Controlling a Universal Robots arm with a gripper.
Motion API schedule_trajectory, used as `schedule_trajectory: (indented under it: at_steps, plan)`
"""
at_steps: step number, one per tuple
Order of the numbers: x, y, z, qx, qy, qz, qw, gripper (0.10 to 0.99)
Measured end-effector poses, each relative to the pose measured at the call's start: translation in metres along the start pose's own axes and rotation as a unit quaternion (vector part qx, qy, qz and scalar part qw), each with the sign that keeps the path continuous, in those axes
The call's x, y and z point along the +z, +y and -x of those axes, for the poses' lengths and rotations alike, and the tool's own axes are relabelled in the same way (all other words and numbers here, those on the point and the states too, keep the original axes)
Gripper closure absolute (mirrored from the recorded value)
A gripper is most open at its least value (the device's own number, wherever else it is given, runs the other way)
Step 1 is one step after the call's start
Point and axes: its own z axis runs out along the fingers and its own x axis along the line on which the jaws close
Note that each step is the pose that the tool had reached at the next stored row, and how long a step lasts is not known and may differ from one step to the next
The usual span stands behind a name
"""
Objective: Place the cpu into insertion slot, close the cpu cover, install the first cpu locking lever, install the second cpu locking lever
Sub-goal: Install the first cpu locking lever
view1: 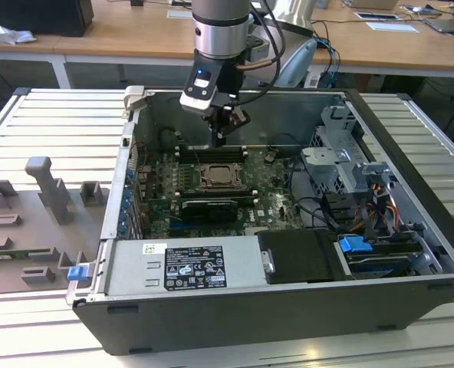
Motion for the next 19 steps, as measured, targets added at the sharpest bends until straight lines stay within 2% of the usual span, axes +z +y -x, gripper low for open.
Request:
schedule_trajectory:
  at_steps: [5, 11, 19]
  plan:
    - [0.0000, 0.0000, 0.0000, -0.034, 0.0017, 0.0001, 0.9994, 0.980]
    - [0.0000, 0.0000, 0.0000, -0.053, 0.0027, 0.0001, 0.9986, 0.980]
    - [0.0000, 0.0000, 0.0000, -0.098, 0.0049, 0.0001, 0.9951, 0.980]
